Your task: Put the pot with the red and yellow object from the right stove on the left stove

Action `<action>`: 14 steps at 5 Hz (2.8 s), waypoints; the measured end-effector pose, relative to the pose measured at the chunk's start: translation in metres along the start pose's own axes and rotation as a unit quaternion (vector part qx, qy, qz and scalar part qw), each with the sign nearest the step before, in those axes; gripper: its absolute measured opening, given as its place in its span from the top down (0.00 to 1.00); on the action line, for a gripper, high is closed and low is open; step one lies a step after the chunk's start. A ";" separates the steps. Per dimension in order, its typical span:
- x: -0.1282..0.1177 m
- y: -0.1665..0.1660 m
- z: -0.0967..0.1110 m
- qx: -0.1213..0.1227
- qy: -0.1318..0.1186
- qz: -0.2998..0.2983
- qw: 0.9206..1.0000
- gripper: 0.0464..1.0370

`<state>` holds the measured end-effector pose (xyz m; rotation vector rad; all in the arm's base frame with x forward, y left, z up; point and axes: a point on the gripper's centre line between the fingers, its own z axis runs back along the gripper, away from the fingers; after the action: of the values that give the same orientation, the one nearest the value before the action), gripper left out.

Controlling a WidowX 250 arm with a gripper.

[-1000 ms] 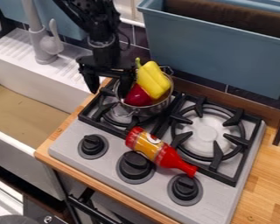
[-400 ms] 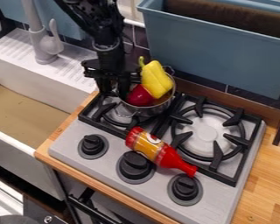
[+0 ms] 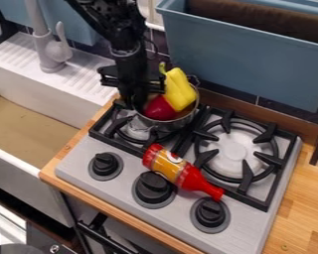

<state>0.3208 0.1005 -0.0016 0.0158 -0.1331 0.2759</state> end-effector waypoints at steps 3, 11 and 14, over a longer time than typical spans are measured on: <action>-0.009 -0.011 0.007 -0.041 0.039 -0.014 0.998 0.95; -0.017 -0.092 0.014 -0.072 0.035 -0.056 0.995 0.95; -0.017 -0.093 0.012 -0.046 0.031 -0.054 0.997 0.74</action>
<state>0.3283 0.0062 0.0083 -0.0777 -0.0837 0.1628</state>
